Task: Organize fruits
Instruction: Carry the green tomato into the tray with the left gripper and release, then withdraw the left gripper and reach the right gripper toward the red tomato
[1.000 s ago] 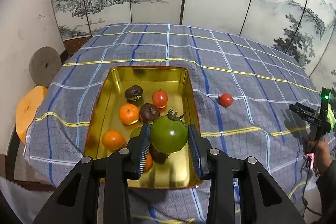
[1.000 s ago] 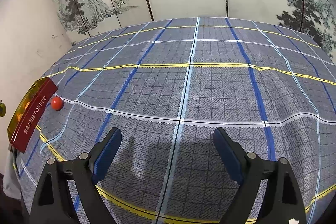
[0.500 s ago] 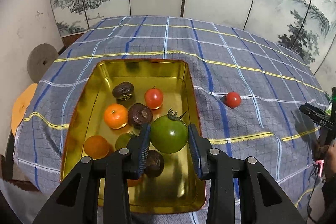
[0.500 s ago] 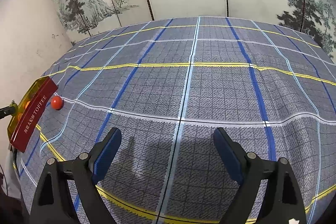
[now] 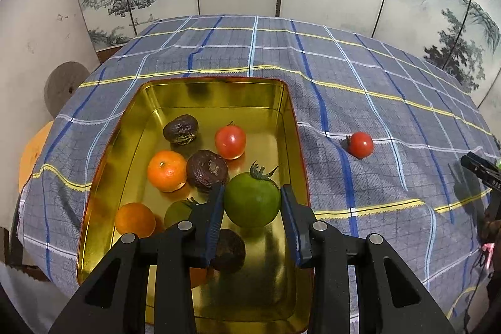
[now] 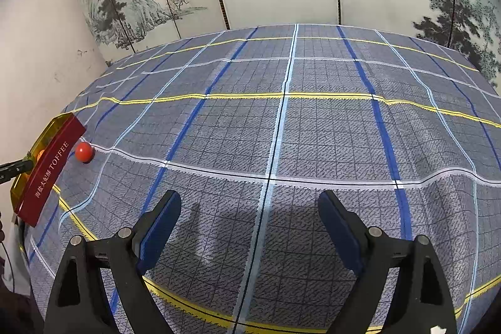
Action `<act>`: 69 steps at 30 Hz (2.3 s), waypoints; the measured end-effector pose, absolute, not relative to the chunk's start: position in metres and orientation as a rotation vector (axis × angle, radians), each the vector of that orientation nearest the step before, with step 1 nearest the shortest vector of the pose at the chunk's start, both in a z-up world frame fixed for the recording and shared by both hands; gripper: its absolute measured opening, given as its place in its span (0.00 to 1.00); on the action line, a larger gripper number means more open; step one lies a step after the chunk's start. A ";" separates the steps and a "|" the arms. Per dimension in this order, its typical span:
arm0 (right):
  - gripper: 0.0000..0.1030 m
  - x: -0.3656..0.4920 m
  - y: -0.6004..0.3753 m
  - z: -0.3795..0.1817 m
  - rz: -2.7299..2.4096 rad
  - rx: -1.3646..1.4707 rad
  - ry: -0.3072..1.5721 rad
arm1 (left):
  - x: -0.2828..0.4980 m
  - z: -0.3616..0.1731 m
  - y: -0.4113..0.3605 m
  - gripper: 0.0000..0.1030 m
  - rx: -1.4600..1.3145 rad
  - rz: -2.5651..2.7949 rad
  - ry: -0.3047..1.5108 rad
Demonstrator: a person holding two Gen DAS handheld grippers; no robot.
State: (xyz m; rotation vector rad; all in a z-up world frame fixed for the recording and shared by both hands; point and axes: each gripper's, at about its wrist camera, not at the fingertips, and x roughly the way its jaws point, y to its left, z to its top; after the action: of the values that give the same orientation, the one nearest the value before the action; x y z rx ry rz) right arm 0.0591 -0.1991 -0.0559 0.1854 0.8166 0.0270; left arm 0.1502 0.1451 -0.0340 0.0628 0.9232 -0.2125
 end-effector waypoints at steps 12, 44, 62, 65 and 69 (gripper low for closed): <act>0.85 0.059 -0.199 -0.056 0.027 0.186 0.817 | 0.151 -0.043 0.139 0.36 0.088 -0.189 0.928; 0.87 0.058 -0.199 -0.059 0.027 0.180 0.825 | 0.134 -0.013 0.142 0.67 0.076 -0.121 0.816; 0.87 0.058 -0.198 -0.058 0.024 0.178 0.827 | 0.086 0.010 0.140 0.67 0.073 -0.028 0.733; 0.87 0.057 -0.200 -0.059 0.018 0.174 0.829 | 0.077 0.013 0.142 0.67 0.064 -0.012 0.726; 0.87 0.058 -0.201 -0.058 0.010 0.172 0.835 | 0.065 0.015 0.147 0.67 0.048 0.006 0.717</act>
State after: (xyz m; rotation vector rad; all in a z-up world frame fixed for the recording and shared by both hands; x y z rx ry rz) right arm 0.0578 -0.2013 -0.0583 0.1723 0.8346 0.0099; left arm 0.0654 0.1474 0.0146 0.0482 0.7172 0.0062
